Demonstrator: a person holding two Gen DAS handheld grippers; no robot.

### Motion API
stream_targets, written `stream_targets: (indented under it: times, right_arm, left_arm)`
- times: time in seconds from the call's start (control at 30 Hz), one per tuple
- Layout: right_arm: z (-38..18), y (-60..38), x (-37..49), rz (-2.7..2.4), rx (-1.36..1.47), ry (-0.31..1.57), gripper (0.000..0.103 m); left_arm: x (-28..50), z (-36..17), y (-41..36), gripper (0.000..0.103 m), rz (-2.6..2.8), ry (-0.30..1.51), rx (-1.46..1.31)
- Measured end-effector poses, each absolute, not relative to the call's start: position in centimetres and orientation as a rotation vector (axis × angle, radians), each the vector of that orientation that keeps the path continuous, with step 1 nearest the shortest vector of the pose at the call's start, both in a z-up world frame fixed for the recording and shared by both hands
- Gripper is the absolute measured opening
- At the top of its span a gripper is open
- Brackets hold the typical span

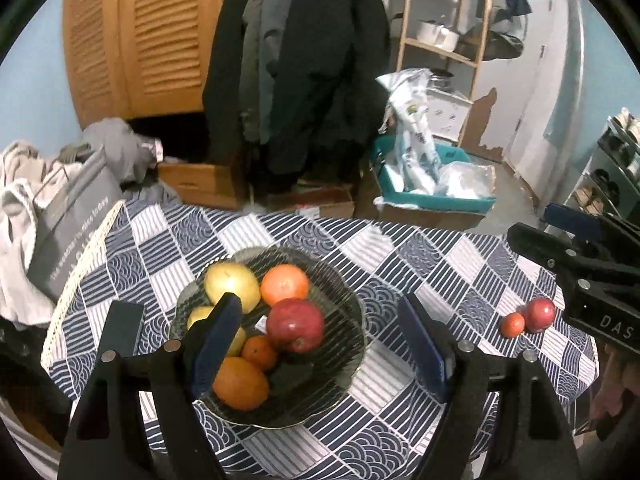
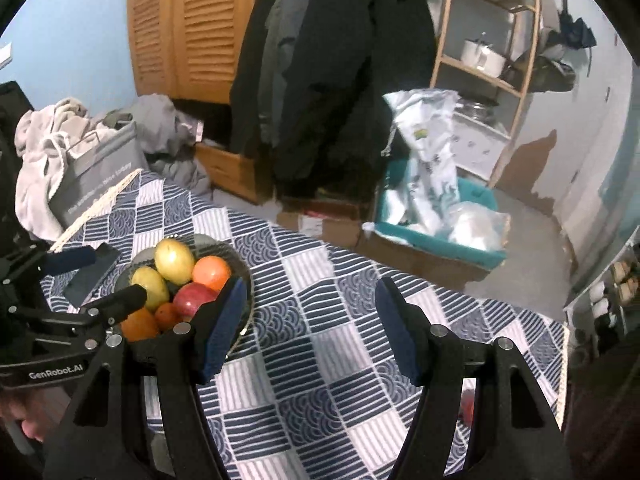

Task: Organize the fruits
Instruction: 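Move both grippers away from the plate toward the last apple and tangerine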

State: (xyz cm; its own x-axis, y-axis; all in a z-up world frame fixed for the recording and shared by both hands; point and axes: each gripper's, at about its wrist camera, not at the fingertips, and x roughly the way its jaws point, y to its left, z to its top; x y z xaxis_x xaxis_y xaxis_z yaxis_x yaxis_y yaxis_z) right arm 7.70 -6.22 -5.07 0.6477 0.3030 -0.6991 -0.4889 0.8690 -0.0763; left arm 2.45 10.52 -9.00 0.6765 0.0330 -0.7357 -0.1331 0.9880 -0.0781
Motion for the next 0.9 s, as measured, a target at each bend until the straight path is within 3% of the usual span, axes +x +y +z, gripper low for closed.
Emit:
stream_targets:
  times: [0.23,0.9]
  right_arm:
    - [-3.5,-8.7,6.7,0.442,-0.257,0.698,0.068]
    - [-1.7,-17.0,5.5,0.364,-0.187,0.659,0.068]
  left_arm:
    - [1.9,-7.1,8.3,0.086,0.061,0.774,-0.087]
    - [2.4,-4.2,3.2,0.088,-0.005,0.708,-0.078]
